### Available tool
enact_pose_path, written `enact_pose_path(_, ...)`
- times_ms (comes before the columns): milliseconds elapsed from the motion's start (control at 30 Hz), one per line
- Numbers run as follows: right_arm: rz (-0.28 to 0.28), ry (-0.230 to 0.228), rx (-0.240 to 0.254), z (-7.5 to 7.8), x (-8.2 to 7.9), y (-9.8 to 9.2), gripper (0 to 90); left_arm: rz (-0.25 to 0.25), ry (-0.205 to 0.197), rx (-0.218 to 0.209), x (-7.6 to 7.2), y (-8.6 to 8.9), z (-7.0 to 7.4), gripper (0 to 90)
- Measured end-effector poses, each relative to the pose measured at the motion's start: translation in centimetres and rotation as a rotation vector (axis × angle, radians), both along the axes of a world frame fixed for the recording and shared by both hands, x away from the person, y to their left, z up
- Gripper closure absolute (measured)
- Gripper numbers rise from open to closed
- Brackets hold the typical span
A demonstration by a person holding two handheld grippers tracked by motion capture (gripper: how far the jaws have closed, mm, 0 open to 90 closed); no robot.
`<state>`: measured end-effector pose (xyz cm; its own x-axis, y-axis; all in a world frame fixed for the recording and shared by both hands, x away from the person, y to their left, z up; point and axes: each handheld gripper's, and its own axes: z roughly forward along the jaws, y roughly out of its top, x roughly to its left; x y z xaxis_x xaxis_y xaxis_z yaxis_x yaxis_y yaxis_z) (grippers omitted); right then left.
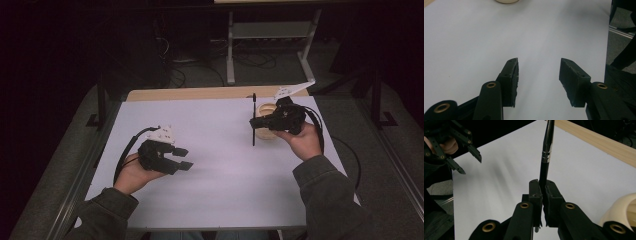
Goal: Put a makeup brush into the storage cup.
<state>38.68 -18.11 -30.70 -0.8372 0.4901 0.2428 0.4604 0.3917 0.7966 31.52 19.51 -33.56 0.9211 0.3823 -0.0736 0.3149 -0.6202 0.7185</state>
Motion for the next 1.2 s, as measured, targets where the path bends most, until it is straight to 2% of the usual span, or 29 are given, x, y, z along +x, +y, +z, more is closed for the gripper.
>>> enact_pose_path(233, -0.009, -0.005, 0.011, 0.4, 0.5, -0.5, 84.5, 0.003, -0.004, 0.001, -0.4, -0.2, 0.1, 47.7)
enact_pose_path(400, -0.014, 0.008, 0.011, 0.8, 0.9, -0.6, 84.5, 0.009, -0.002, 0.001, -0.5, 0.0, 0.4, 46.3)
enact_pose_path(900, -0.081, -0.007, 0.017, 2.6, 2.6, -2.6, 84.5, 0.012, -0.001, 0.014, -0.5, 0.0, 0.7, 43.4)
enact_pose_path(1033, -0.103, -0.001, 0.028, 2.9, 3.2, -3.1, 84.5, 0.015, -0.001, 0.015, -0.6, -0.2, 0.7, 43.4)
enact_pose_path(1200, -0.123, 0.009, 0.014, 3.1, 4.2, -3.5, 84.5, 0.004, -0.006, 0.029, -0.7, -0.4, 0.6, 43.0)
